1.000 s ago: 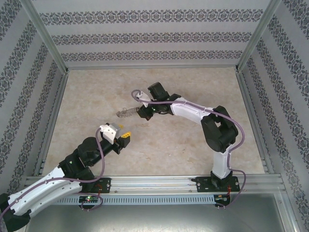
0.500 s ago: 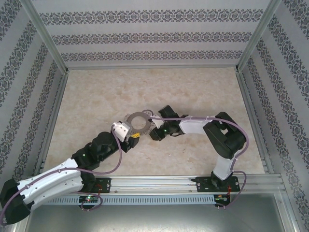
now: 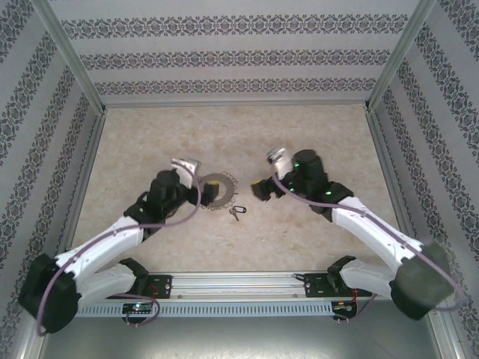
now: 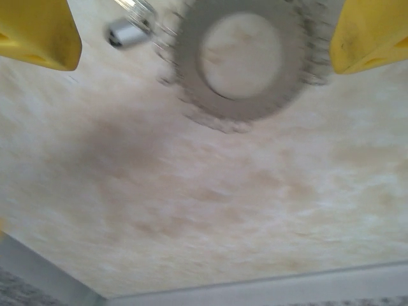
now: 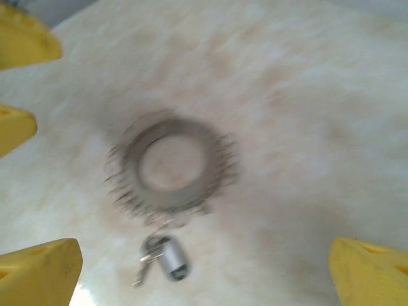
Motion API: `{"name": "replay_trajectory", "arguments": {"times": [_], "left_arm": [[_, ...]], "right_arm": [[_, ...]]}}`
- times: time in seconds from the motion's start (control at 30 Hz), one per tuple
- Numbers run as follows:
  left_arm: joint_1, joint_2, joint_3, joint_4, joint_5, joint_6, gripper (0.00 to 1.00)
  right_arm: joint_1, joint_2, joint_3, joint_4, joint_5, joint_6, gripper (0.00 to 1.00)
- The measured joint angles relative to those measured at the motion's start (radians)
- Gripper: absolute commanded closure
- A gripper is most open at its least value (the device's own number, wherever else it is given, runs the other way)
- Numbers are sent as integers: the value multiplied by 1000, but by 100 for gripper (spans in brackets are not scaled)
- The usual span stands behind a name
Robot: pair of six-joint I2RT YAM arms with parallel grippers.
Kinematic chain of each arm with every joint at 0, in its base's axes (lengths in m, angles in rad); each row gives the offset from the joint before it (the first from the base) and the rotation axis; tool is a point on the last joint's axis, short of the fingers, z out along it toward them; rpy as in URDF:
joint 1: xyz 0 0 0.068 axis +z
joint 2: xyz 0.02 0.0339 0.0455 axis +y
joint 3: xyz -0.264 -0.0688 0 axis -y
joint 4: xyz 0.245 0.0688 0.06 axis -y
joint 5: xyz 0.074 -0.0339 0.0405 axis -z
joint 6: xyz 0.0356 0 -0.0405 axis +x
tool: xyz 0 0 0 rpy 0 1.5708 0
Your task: Put the keys on the keyring
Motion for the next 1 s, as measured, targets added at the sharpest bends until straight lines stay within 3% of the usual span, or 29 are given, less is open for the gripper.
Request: {"name": "replay_trajectory", "arguments": {"times": [0.17, 0.33, 0.67, 0.83, 1.0], "left_arm": [[238, 128, 95, 46, 15, -51, 0], [356, 167, 92, 51, -81, -67, 0], [403, 232, -72, 212, -353, 11, 0], [428, 333, -144, 388, -364, 74, 0], [451, 428, -188, 581, -308, 121, 0]], "right_arm": [[-259, -50, -89, 101, 37, -8, 2], [-422, -50, -245, 244, 86, 17, 2], [-436, 129, -370, 636, 194, -5, 2], [-436, 268, -395, 797, 193, -11, 2], [-469, 388, -394, 909, 193, 2, 2]]}}
